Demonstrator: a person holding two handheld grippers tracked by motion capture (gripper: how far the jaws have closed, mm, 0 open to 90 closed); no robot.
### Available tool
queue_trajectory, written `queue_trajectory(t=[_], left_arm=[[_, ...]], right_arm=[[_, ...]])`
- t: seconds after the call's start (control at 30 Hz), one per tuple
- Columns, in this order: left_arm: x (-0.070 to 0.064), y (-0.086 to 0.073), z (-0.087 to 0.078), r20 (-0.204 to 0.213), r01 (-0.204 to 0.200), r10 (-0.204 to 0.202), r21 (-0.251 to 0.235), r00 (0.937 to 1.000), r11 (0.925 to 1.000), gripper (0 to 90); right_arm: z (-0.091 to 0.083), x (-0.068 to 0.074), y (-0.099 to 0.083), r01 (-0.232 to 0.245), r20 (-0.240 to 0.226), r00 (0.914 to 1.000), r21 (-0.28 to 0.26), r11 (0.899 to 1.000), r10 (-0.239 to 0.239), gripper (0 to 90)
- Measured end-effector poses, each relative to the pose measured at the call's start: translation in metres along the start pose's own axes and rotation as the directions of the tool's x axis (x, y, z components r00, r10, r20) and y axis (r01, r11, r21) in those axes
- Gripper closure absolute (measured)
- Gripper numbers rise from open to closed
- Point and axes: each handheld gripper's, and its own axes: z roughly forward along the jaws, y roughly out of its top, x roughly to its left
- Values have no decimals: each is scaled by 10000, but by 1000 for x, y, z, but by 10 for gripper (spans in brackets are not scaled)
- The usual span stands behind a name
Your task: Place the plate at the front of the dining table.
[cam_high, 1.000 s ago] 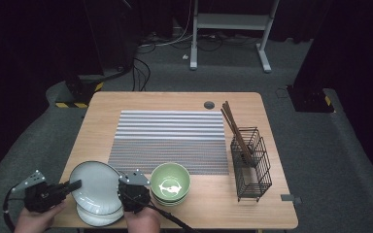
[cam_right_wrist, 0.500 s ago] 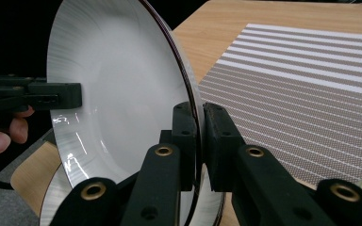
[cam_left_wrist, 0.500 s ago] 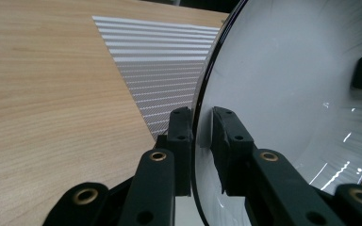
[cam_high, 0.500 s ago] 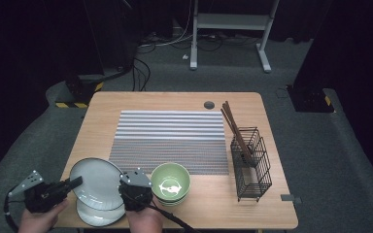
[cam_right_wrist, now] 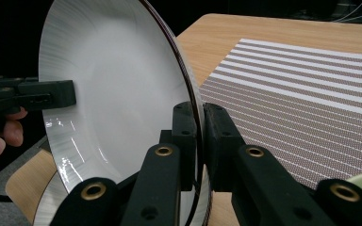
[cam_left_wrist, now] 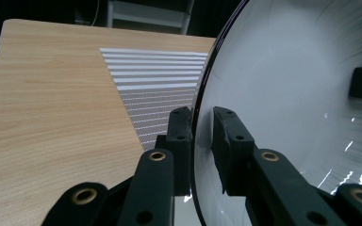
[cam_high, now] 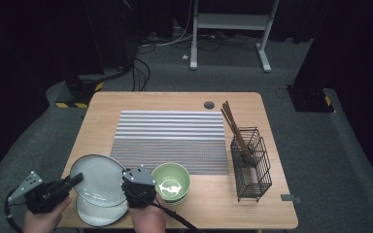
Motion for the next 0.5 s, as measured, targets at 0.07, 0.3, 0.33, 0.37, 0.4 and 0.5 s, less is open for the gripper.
queue_trajectory(t=[0.07,0.3,0.33,0.37,0.4,0.5], left_arm=[[-1,0,0,-48,-20,20,-136,10000,9999,771],[-7,2,-1,-323,-120,100,-625,9994,9980,771],[-7,1,-1,-344,-127,104,-687,9994,9976,771],[-8,1,-1,-368,-119,92,-735,9993,9972,771],[-8,2,-1,-386,-135,106,-775,9992,9969,771],[-10,3,-1,-446,-196,156,-913,9989,9956,773]], right_arm=[[0,-1,1,33,-10,10000,6,10000,-33,832],[1,-3,5,148,76,9999,-85,9999,-147,831],[1,-3,6,160,70,9998,-91,9998,-160,832],[1,-3,6,188,75,9998,-104,9998,-187,832],[1,-3,6,251,94,9996,-136,9996,-250,832],[1,-4,8,285,65,9996,-177,9994,-284,831]])
